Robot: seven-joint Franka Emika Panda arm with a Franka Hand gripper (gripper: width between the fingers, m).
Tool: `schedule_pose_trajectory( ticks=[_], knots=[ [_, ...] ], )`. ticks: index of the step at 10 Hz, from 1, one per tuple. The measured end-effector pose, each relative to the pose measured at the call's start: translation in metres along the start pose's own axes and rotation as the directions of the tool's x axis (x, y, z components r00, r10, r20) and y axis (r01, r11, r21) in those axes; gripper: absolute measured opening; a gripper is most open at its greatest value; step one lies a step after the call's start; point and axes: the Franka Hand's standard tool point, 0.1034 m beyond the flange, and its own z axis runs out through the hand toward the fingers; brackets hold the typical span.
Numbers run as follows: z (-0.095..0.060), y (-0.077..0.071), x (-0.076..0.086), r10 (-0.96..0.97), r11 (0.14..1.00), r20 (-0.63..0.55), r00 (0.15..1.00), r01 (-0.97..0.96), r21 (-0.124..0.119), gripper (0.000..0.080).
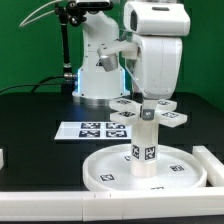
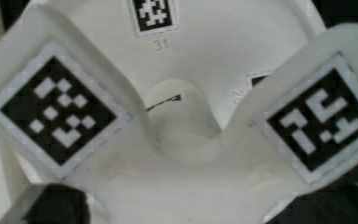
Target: Assemble round table
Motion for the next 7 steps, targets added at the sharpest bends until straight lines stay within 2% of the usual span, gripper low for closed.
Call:
schedule_pose_trajectory(
  ticks=[1, 2, 5, 7],
  knots=[
    [0.0001, 0.0000, -0.0019, 0.004, 1.000, 0.000, 1.000, -0.004, 0.000, 0.0466],
    [0.0001, 0.0000, -0.0020, 0.005, 1.000, 0.000, 1.000, -0.005, 0.000, 0.0440],
    [0.0002, 0.0000, -0.0026, 0.009, 1.000, 0.000, 1.000, -0.009, 0.000, 0.0440],
    [0.0005, -0.0012, -0.0042, 0.102, 0.995, 0.000, 0.995, -0.102, 0.006, 0.0440]
  ],
)
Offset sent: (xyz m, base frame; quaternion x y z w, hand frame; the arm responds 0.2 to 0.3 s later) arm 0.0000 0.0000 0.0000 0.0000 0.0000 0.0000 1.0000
